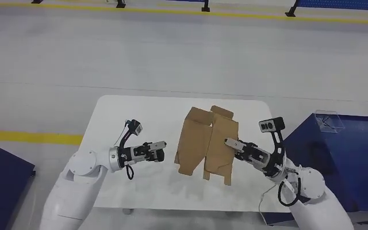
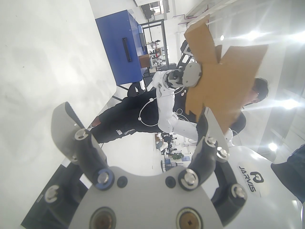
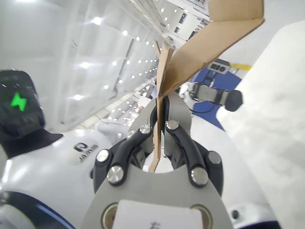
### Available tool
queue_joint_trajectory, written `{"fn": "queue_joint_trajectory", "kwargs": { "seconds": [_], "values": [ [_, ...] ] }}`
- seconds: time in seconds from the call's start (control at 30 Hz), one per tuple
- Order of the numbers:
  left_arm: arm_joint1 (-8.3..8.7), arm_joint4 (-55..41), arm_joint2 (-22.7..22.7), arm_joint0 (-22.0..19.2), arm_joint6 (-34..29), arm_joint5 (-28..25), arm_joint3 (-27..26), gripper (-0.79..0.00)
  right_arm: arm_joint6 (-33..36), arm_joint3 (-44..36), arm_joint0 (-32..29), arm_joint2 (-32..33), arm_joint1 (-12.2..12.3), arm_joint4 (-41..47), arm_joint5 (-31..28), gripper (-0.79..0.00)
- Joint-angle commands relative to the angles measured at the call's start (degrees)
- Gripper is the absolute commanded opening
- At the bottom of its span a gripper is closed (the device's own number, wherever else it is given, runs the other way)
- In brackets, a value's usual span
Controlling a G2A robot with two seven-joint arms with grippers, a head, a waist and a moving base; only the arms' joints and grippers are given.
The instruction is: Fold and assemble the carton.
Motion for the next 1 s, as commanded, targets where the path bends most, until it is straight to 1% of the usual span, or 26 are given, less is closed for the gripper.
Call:
{"fn": "queue_joint_trajectory", "kwargs": {
  "seconds": [0.0, 0.1, 0.17, 0.23, 0.3, 0.33, 0.37, 0.4, 0.47, 0.57, 0.63, 0.7, 0.77, 0.8, 0.83, 0.9, 0.97],
  "values": [
    [0.0, 0.0, 0.0, 0.0, 0.0, 0.0, 0.0, 0.0, 1.6, -1.2, 0.2, 1.4, 0.0, 24.3, 12.2, -0.785],
    [0.0, 0.0, 0.0, 0.0, 0.0, 0.0, 0.0, 0.0, 0.6, -2.6, 0.1, 2.7, 0.0, 41.9, 28.2, -0.785],
    [0.0, 0.0, 0.0, 0.0, 0.0, 0.0, 0.0, 0.0, -2.0, -3.4, 0.1, 2.8, 0.0, 52.1, 38.8, -0.785],
    [0.0, 0.0, 0.0, 0.0, 0.0, 0.0, 0.0, 0.0, -6.0, -3.9, -0.8, 1.3, 0.1, 62.4, 51.8, -0.785],
    [0.0, 0.0, 0.0, 0.0, 0.0, 0.0, 0.0, 0.0, -11.6, -3.7, -1.1, 0.9, 0.3, 72.5, 59.9, -0.785],
    [0.0, 0.0, 0.0, 0.0, 0.0, 0.0, 0.0, 0.0, -15.9, -3.4, -2.0, -0.7, 0.5, 77.9, 65.5, -0.785],
    [0.0, 0.0, 0.0, 0.0, 0.0, 0.0, 0.0, 0.0, -20.0, -3.3, -2.3, -1.5, 0.7, 83.0, 69.0, -0.785],
    [0.0, 0.0, 0.0, 0.0, 0.0, 0.0, 0.0, 0.0, -24.3, -2.9, -3.4, -4.1, 1.0, 89.4, 73.3, -0.785],
    [0.0, 0.0, 0.0, 0.0, 0.0, 0.0, 0.0, 0.0, -35.0, -4.6, -4.2, -9.8, 2.0, 102.1, 73.3, -0.785],
    [0.0, 0.0, 0.0, 0.0, 0.0, 0.0, 0.0, 0.0, -48.9, -5.2, -3.1, -15.2, 3.8, 120.0, 73.3, -0.785],
    [0.0, 0.0, 0.0, 0.0, 0.0, 0.0, 0.0, 0.0, -54.8, -4.6, -1.8, -16.0, 4.6, 127.8, 73.3, -0.785],
    [0.0, 0.0, 0.0, 0.0, 0.0, 0.0, 0.0, 0.0, -57.5, -4.0, -1.1, -16.0, 5.1, 131.1, 73.3, -0.785],
    [0.0, 0.0, 0.0, 0.0, 0.0, 0.0, 0.0, 0.0, -56.0, -3.9, -0.8, -15.5, 5.2, 131.1, 73.3, -0.785],
    [0.0, 0.0, 0.0, 0.0, 0.0, 0.0, 0.0, 0.0, -55.4, -3.6, -0.2, -13.8, 5.2, 130.4, 73.3, -0.785],
    [0.0, 0.0, 0.0, 0.0, 0.0, 0.0, 0.0, 0.0, -54.4, -3.4, 0.4, -11.5, 5.2, 127.2, 73.3, -0.785],
    [0.0, 0.0, 0.0, 0.0, 0.0, 0.0, 0.0, 0.0, -48.2, -3.4, 0.6, -5.5, 4.7, 116.7, 73.1, -0.785],
    [0.0, 0.0, 0.0, 0.0, 0.0, 0.0, 0.0, 0.0, -38.8, -5.0, -0.2, 0.4, 3.7, 101.2, 70.2, -0.785]
  ]
}}
